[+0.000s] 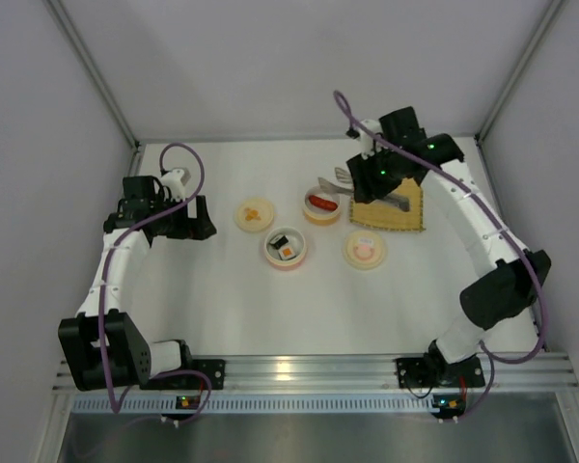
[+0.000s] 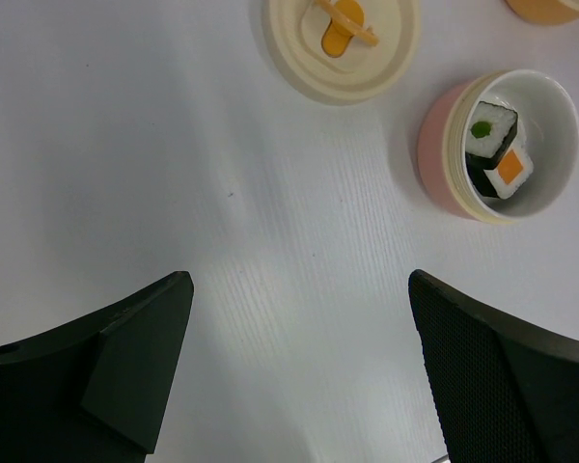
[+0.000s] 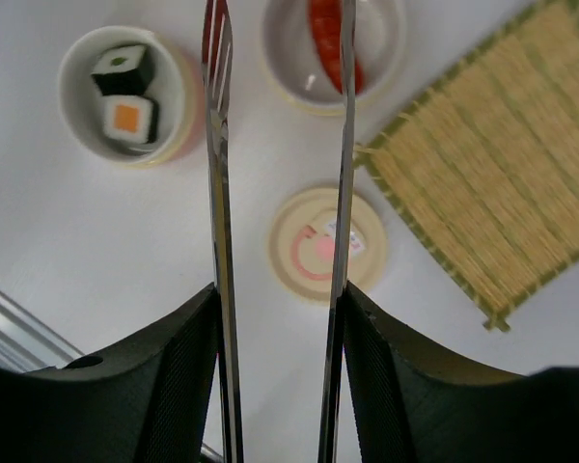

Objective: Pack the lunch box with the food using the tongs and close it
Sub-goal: Place the fake food in the packing box, then place the clamp at the center of the board, then pick up the box lid from the center of the board, then close the box lid on the packing box.

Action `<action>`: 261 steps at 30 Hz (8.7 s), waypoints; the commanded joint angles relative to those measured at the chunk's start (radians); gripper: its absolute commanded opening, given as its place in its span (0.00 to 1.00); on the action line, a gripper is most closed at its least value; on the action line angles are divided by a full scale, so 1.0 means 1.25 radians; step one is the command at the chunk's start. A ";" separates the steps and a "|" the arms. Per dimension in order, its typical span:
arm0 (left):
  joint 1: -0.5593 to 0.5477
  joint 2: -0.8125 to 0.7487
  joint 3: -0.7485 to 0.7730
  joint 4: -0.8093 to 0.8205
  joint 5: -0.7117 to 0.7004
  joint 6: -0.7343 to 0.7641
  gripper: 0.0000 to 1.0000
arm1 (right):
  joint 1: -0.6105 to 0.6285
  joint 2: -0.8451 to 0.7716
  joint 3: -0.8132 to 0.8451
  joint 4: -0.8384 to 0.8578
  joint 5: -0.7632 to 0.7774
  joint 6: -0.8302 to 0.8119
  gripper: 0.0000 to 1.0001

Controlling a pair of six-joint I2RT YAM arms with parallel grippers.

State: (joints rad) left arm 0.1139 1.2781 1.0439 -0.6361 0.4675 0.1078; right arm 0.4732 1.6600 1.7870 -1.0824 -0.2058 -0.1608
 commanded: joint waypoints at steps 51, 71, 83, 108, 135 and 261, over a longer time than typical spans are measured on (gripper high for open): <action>0.021 0.011 0.004 -0.008 -0.014 0.034 0.98 | -0.601 0.281 -0.228 0.212 0.095 -0.247 0.74; 0.028 -0.019 -0.003 -0.057 0.031 0.095 0.98 | -0.465 -0.065 -0.170 0.013 -0.233 -0.279 0.94; -0.001 0.179 0.154 -0.074 -0.009 0.093 0.79 | -0.214 -0.075 -0.282 0.163 -0.158 -0.151 0.69; -0.271 0.540 0.445 -0.069 -0.362 -0.576 0.55 | -0.267 -0.053 -0.293 0.143 -0.174 -0.139 0.72; -0.316 0.707 0.586 -0.086 -0.359 -0.548 0.28 | -0.326 -0.014 -0.255 0.112 -0.211 -0.165 0.73; -0.478 0.750 0.830 -0.312 -0.331 0.186 0.00 | -0.485 -0.290 -0.503 0.203 -0.361 -0.030 0.99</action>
State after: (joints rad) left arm -0.5205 2.2650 2.1036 -0.9405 0.1017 0.3107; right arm -0.1223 1.3258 1.1519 -0.8967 -0.6216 -0.2050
